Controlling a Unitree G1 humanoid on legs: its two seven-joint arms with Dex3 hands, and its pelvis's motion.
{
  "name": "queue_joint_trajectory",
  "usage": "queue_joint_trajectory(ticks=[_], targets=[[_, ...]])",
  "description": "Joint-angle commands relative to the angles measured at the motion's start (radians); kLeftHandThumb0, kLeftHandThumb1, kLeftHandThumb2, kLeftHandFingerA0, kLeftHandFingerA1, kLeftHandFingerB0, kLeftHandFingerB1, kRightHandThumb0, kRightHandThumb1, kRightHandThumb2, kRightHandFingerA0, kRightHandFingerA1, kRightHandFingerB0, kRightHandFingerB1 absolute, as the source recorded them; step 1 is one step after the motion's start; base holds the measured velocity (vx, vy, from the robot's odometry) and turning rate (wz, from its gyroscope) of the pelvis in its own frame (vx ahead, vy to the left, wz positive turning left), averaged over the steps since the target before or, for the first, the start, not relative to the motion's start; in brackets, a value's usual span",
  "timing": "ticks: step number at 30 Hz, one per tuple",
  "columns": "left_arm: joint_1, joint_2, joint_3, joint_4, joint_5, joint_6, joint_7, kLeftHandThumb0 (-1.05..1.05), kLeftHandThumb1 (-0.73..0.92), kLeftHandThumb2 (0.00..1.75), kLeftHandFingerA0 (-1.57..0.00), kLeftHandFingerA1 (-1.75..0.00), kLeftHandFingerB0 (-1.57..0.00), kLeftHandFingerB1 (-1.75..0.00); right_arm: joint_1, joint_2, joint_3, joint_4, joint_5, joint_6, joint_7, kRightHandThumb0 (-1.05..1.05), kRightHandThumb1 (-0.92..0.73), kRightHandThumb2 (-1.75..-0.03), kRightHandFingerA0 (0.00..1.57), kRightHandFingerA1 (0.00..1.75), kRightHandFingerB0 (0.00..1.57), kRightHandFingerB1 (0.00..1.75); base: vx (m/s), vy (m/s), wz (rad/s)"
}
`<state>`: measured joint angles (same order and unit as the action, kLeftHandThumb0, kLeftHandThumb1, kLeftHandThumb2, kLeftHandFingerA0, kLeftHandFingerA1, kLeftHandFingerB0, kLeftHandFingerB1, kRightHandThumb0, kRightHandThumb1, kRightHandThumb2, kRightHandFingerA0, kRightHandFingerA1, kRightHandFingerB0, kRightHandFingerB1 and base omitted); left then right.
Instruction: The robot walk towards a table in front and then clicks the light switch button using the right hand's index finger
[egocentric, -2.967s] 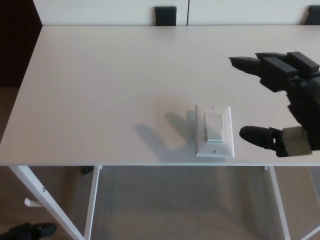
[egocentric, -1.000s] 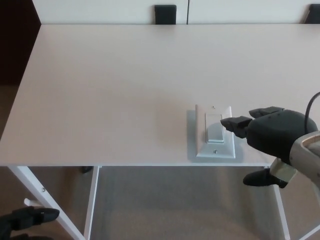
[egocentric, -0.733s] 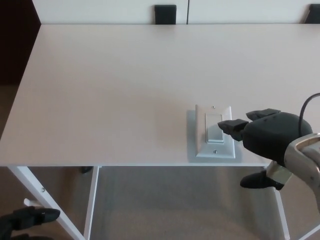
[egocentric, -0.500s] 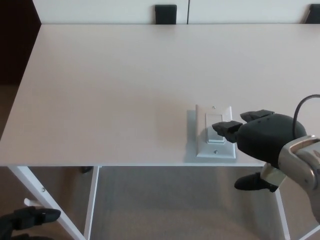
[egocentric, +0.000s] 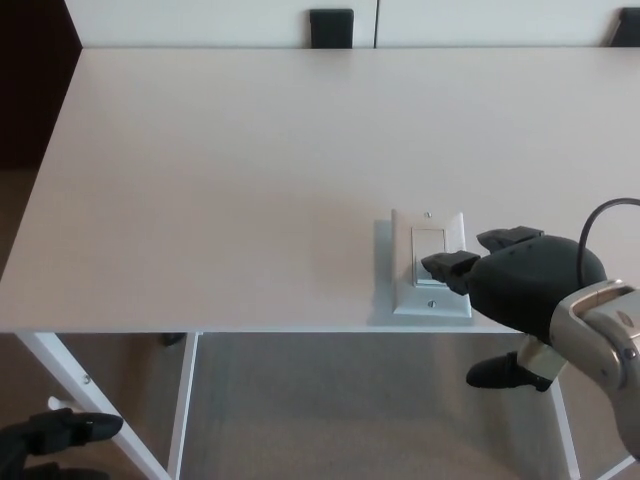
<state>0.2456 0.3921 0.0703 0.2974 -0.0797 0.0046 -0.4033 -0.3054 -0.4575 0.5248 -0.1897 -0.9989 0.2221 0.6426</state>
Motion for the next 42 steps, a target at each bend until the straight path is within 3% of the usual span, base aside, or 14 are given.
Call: queue_joint_trajectory(ticks=[1,29,42], targets=[[-0.010,0.018,0.000,0.016,0.015,-0.013,-0.011,-0.27,0.54,0.56,-0.62,-0.45,-0.56,-0.40,0.012,-0.005,0.002,-0.002,-0.030,0.000,0.002,-0.96,-0.58,-0.97,0.03,0.00,0.09,0.07,0.00,0.000,0.00],[-0.005,0.029,-0.005,0.010,0.019,-0.016,-0.021,-0.28,0.55,0.57,-0.62,-0.44,-0.56,-0.39,0.068,-0.009,0.085,0.043,-0.101,-0.030,-0.016,-0.97,-0.57,-0.98,0.00,0.00,0.06,0.04,0.00,0.000,0.00],[-0.007,0.027,-0.009,0.010,0.027,-0.013,-0.017,-0.28,0.54,0.56,-0.64,-0.45,-0.56,-0.39,0.093,-0.065,-0.128,-0.245,-0.005,-0.033,0.042,-0.99,-0.60,-1.00,0.01,0.00,0.08,0.04,0.00,0.000,0.00]])
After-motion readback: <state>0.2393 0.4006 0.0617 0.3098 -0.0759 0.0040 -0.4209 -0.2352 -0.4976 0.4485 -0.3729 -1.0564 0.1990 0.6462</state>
